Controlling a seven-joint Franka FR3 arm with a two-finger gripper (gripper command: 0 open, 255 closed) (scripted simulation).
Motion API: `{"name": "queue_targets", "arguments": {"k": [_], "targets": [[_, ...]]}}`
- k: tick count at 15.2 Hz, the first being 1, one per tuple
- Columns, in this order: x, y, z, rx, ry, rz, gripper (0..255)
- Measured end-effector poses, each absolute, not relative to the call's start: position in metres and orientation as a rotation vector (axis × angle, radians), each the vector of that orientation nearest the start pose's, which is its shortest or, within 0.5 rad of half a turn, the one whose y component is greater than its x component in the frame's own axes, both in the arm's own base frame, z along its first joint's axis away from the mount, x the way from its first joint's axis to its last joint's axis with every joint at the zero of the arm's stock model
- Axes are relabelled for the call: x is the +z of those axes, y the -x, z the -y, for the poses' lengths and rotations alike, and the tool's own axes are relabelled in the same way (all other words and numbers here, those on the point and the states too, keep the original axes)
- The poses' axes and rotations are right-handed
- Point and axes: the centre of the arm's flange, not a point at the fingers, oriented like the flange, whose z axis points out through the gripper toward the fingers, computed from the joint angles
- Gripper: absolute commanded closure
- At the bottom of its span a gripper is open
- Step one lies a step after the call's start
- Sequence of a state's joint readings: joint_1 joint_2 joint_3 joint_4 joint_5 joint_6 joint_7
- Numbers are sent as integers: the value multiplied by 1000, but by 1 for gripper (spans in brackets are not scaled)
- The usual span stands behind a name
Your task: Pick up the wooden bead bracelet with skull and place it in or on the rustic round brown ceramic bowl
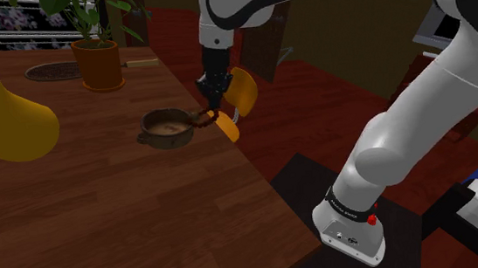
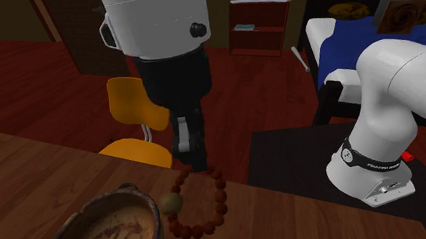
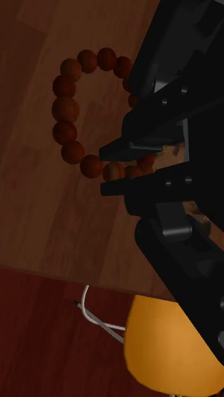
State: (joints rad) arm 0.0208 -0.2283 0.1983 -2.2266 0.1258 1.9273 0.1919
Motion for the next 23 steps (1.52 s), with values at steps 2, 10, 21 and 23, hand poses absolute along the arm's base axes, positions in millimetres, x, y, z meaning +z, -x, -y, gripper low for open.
{"name": "queue_targets", "arguments": {"k": [2, 10, 21, 23], "targets": [[460, -485, -110, 134, 3083, -43, 255], [469, -591, -110, 135, 3083, -42, 255], [398, -569, -146, -182, 2907, 169, 0], [381, -564, -156, -248, 2864, 209, 0]]}}
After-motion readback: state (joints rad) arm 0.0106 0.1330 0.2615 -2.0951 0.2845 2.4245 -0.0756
